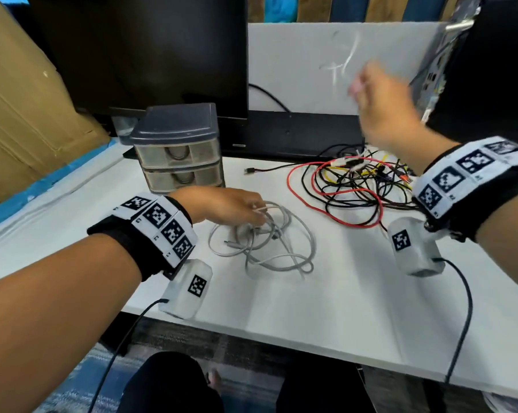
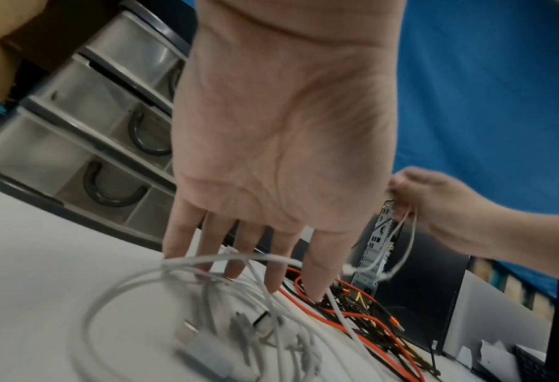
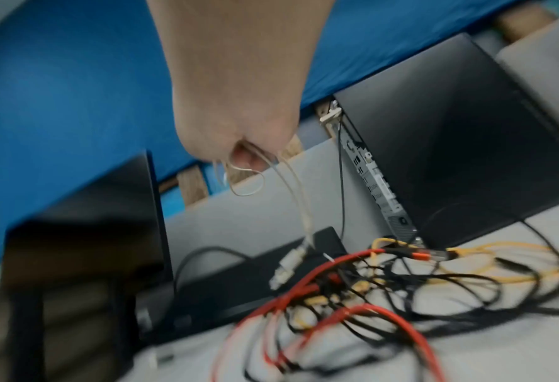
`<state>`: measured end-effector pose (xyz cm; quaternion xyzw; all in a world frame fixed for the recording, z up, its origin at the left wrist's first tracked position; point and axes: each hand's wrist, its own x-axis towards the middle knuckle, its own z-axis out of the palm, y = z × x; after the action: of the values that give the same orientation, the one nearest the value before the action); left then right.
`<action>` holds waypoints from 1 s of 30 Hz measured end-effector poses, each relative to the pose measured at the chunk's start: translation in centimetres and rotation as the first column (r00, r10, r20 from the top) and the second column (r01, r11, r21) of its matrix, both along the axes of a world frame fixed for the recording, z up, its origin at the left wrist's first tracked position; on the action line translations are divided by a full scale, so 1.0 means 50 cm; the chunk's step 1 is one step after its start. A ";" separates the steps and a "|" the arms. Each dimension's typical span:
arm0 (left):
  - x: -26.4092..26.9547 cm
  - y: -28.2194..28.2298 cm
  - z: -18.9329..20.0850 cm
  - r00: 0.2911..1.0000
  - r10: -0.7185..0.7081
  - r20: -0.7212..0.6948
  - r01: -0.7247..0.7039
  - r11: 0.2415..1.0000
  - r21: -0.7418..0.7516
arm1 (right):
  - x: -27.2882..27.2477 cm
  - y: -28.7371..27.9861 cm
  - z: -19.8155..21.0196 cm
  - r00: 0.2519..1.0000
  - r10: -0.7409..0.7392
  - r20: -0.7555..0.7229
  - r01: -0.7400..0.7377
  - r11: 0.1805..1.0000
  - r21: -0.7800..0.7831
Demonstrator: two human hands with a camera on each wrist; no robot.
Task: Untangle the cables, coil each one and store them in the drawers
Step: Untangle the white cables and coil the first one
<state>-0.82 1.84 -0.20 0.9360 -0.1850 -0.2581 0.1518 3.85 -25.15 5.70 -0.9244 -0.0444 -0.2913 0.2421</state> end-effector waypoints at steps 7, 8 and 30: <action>0.017 0.010 -0.009 0.998 -0.065 -0.021 0.066 0.995 0.072 | -0.019 -0.013 -0.171 0.728 -0.050 -0.684 -0.345 0.835 -0.428; 0.020 0.013 -0.012 0.997 -0.073 -0.022 0.074 0.994 0.079 | -0.021 -0.013 -0.174 0.727 -0.050 -0.685 -0.324 0.855 -0.406; 0.033 0.017 -0.019 0.962 0.174 -0.212 -0.217 0.956 -0.199 | -0.048 0.064 -0.106 0.873 0.080 -0.482 -0.258 0.913 -0.315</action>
<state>0.82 2.67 -1.15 0.8978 -0.1029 -0.3089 0.2967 1.46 -21.97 0.40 -0.9878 -0.1220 -0.0282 0.0921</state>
